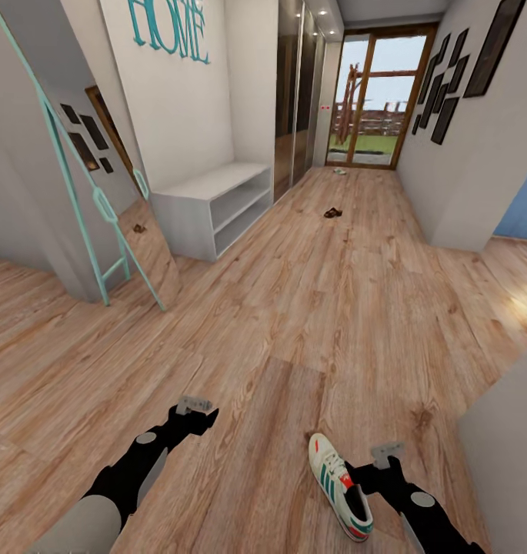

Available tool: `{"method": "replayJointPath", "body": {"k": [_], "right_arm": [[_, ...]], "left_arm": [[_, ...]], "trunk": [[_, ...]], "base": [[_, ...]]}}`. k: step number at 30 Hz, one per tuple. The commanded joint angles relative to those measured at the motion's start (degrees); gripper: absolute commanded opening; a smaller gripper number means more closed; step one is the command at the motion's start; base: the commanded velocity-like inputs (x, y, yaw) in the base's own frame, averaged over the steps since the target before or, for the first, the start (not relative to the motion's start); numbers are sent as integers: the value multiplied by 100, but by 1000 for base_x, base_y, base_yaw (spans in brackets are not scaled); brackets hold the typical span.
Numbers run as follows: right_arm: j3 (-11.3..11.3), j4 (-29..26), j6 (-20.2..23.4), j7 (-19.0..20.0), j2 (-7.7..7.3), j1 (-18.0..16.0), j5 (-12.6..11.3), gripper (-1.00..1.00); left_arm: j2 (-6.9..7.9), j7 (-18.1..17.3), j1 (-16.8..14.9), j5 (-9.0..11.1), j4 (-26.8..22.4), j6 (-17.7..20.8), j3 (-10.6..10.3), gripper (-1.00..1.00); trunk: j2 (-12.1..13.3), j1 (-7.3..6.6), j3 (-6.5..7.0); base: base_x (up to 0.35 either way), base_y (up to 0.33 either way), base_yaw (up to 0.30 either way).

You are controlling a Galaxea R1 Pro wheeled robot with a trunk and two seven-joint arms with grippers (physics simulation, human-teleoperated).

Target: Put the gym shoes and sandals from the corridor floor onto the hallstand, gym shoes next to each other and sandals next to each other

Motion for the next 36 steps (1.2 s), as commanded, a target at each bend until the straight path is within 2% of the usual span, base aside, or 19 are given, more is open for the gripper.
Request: {"method": "replayJointPath", "body": {"k": [1, 6, 18, 32, 36], "right_arm": [[-5, -14, 69, 126, -6, -9, 58, 100], [-10, -21, 126, 270, -11, -20, 60, 100], [-33, -46, 147, 312, -100, -24, 54, 100], [-37, -41, 128, 304, -149, -24, 52, 100], [-37, -45, 130, 304, -149, -24, 53, 100]], "left_arm": [[-9, -9, -56, -10, -9, 152, -21, 100], [-30, -23, -168, -12, -99, 472, -28, 100], [24, -243, -183, -44, -196, 602, -23, 100], [-11, -337, -179, -52, -215, 597, -29, 100], [-29, -332, -215, -45, -483, 651, -19, 100]], "trunk": [[-43, 21, -23], [-244, 131, -113], [-725, 395, -328], [-744, 431, -726], [-749, 441, -850]], "base": [[0, 0, 0], [0, 0, 0], [0, 0, 0], [0, 0, 0], [0, 0, 0]]}}
